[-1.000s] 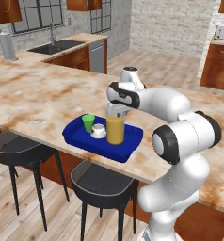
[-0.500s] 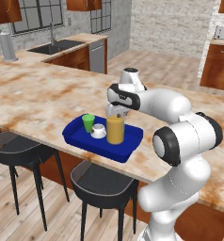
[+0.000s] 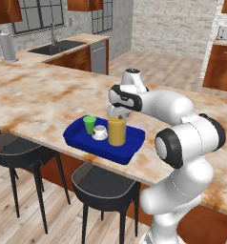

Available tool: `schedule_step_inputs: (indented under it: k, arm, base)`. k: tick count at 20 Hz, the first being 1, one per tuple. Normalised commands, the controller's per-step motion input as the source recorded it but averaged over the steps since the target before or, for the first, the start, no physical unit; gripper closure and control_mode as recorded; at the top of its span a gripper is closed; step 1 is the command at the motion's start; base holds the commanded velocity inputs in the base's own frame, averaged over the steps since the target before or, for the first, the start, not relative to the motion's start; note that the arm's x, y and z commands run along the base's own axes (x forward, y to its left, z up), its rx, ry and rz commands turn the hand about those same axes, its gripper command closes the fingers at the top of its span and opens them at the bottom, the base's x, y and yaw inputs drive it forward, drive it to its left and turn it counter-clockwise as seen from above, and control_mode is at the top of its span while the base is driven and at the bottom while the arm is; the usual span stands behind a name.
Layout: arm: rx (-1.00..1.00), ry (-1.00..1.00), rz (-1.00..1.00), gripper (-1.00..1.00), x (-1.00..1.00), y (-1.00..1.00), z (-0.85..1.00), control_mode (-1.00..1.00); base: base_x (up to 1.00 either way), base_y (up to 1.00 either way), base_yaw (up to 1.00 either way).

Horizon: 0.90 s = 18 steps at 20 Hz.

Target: There is a tray on the dining counter. Grab the cup, mug, and pitcher and place them on the tray. The pitcher may be placed next to the tray if it cannot fit the tray.

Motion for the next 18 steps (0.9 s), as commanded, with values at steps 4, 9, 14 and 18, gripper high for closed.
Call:
schedule_step_inputs:
  k: [4,9,14,18]
  arm:
    - [0.00,0.00,0.00,1.00,0.00,0.00,0.00,-1.00]
    - [0.00,0.00,0.00,-1.00,0.00,-0.03,0.00,-1.00]
    - [0.00,0.00,0.00,-1.00,0.00,0.00,0.00,-1.00]
    - [0.00,0.00,0.00,-1.00,0.00,0.00,0.00,-1.00]
  base:
    - [0.00,0.00,0.00]
    - [0.00,0.00,0.00]
    - [0.00,0.00,0.00]
    - [0.00,0.00,0.00]
